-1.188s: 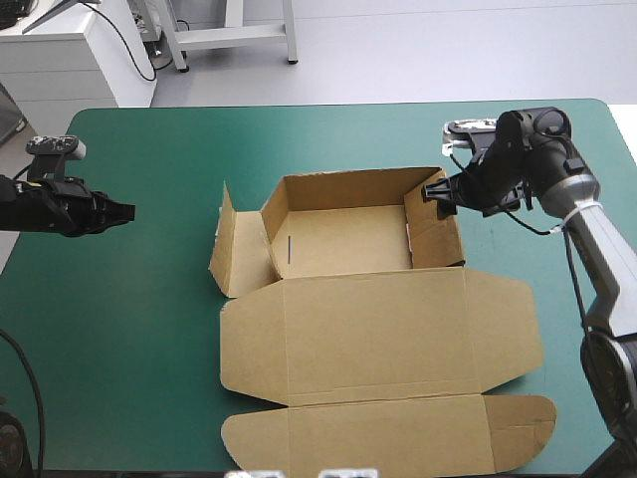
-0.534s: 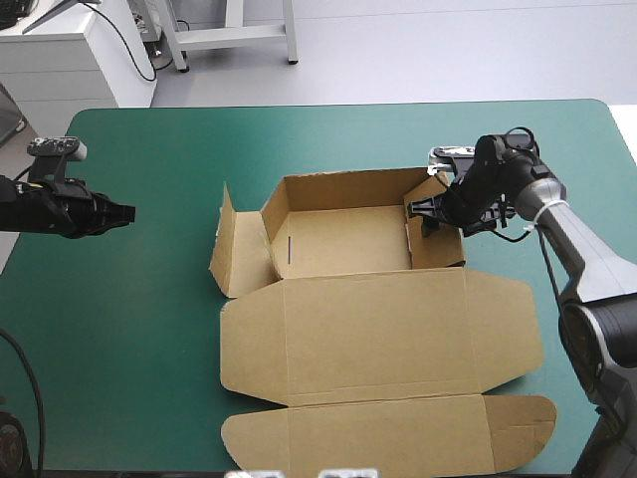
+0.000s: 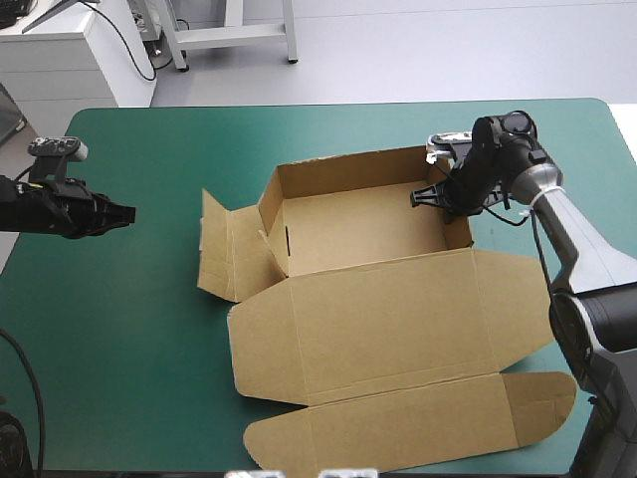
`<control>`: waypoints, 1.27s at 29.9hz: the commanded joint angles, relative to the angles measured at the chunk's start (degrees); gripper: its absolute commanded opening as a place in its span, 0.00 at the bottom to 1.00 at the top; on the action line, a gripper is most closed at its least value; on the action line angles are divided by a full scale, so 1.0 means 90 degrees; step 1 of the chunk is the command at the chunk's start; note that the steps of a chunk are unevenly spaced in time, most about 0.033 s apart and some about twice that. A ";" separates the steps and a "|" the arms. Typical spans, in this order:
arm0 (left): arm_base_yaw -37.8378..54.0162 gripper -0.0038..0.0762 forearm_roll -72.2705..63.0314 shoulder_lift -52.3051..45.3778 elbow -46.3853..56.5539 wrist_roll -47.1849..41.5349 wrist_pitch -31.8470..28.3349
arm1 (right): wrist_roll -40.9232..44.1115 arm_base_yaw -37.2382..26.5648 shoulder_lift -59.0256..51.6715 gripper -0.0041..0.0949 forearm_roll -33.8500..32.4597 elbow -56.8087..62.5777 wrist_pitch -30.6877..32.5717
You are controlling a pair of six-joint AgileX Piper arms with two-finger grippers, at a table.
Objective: Fold the box
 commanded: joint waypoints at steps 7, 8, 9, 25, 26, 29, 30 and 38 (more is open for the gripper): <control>0.0010 0.04 -0.0315 -0.0194 -0.0151 -0.0005 -0.0449 | -0.0202 -0.0043 -0.1253 0.02 0.0100 -0.0678 0.0230; 0.0010 0.04 -0.0303 -0.0194 -0.0151 -0.0005 -0.0505 | -0.0202 -0.0043 -0.1392 0.02 0.0100 -0.0678 0.0230; 0.0010 0.04 -0.0302 -0.0194 -0.0151 -0.0005 -0.0533 | -0.0202 -0.0043 -0.1537 0.02 0.0100 -0.0678 0.0230; 0.0034 0.04 -0.0318 0.0405 -0.0138 -0.0409 -0.1512 | -0.0277 -0.0043 -0.3447 0.02 0.0630 -0.0552 0.0230; 0.0034 0.04 -0.0407 0.0524 -0.0138 -0.0409 -0.1501 | -0.0327 -0.0043 -0.3487 0.02 0.0672 -0.0552 0.0230; 0.0023 0.04 -0.1121 0.0871 -0.0138 -0.0301 -0.1185 | -0.0344 -0.0043 -0.3483 0.02 0.0672 -0.0552 0.0218; -0.0003 0.04 -0.1492 0.0989 -0.0125 -0.0183 -0.1021 | -0.0344 -0.0043 -0.3457 0.02 0.0672 -0.0552 0.0176; -0.1033 0.04 -0.2492 0.1309 -0.0125 -0.0218 -0.1073 | -0.0395 -0.0043 -0.2944 0.02 0.0838 -0.0552 -0.0314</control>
